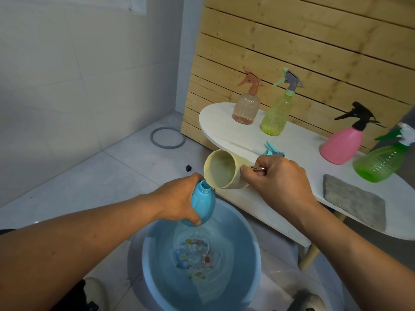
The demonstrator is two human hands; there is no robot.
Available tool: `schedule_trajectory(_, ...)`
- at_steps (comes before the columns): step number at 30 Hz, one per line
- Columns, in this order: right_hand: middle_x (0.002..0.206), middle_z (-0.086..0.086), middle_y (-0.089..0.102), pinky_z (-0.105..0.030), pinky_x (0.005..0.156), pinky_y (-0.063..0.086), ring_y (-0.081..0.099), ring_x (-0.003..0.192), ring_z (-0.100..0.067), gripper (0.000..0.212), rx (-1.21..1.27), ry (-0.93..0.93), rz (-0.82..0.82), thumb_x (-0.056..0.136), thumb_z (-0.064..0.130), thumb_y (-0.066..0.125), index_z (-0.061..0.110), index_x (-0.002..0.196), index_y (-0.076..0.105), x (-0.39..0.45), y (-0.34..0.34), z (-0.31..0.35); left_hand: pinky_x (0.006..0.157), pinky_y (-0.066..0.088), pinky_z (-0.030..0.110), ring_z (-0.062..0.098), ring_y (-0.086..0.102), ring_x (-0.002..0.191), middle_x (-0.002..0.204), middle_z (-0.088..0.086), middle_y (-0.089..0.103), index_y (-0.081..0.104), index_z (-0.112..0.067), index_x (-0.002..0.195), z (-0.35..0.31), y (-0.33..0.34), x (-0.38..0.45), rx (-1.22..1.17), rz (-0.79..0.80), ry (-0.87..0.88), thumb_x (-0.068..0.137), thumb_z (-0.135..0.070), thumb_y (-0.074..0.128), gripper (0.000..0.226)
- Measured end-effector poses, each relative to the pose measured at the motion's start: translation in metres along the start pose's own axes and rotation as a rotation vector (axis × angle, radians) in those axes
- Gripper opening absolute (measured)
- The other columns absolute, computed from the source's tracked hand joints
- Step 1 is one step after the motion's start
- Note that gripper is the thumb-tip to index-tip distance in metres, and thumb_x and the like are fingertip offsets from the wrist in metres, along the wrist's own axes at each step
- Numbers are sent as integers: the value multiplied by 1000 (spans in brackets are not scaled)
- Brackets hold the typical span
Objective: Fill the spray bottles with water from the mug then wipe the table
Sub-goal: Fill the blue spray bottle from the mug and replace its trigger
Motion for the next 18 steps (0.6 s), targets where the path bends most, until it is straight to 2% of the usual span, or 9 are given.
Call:
schedule_trajectory(7,54,6,49,-31,54,31,48,61,-15,42,12,-3,-11,88,45,62,26,55,45,0,-2,1,82,58,28,12,59,107,122,-14,56,38,-37,140,-1,0,1,-71,-15,5,62,-38,97,98)
schedule_trajectory(13,55,7,48,-30,53,31,47,60,-14,43,14,-12,-10,89,45,62,28,55,42,-2,-4,3,73,51,20,11,58,105,119,-14,55,40,-35,136,-2,-1,0,-109,-24,21,64,-33,97,92)
schedule_trajectory(18,54,6,47,-30,52,30,47,60,-17,43,11,-26,-19,89,44,62,28,55,41,-3,-6,5,73,51,18,11,57,105,121,-14,53,40,-34,138,-3,-1,0,-127,-38,32,63,-32,97,94)
Point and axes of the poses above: each hand's wrist, its own x-axis towards the middle knuckle, its own y-axis out of the palm, z = x × y, the point moved 6 cm from there along x, towards the middle knuckle
